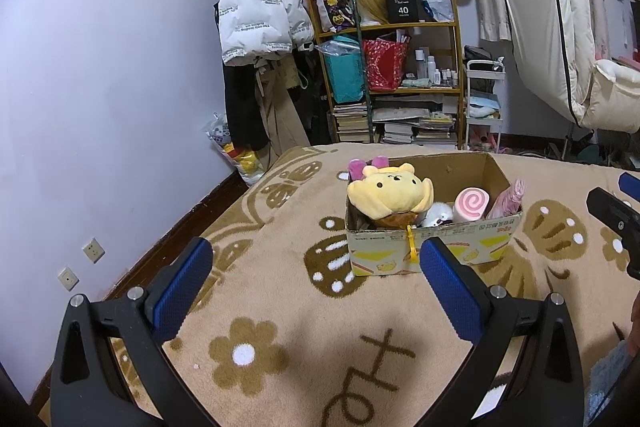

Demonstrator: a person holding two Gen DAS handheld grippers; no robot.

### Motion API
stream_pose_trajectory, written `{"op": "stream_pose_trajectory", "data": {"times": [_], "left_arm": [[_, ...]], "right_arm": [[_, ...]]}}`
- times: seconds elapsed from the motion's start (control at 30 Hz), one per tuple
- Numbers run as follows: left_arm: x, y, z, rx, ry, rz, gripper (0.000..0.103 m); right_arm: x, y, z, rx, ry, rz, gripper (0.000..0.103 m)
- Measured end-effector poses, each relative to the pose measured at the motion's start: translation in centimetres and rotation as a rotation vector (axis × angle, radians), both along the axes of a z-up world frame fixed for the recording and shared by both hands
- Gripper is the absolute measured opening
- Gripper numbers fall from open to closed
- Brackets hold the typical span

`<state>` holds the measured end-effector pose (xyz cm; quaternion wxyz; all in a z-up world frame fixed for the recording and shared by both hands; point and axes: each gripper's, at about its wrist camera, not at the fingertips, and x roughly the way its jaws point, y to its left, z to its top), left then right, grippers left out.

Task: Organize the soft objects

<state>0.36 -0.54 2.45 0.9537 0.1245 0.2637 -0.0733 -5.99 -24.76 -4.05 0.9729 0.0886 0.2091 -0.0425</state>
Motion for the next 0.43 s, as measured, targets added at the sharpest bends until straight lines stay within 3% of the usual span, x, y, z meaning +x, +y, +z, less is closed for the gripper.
{"op": "stream_pose_trajectory", "data": {"times": [0.43], "left_arm": [[-0.32,-0.24,-0.05,0.012,-0.008,-0.013,0.102]], "right_arm": [[0.01,-0.17,0.20,0.000,0.001,0.001,0.103]]}}
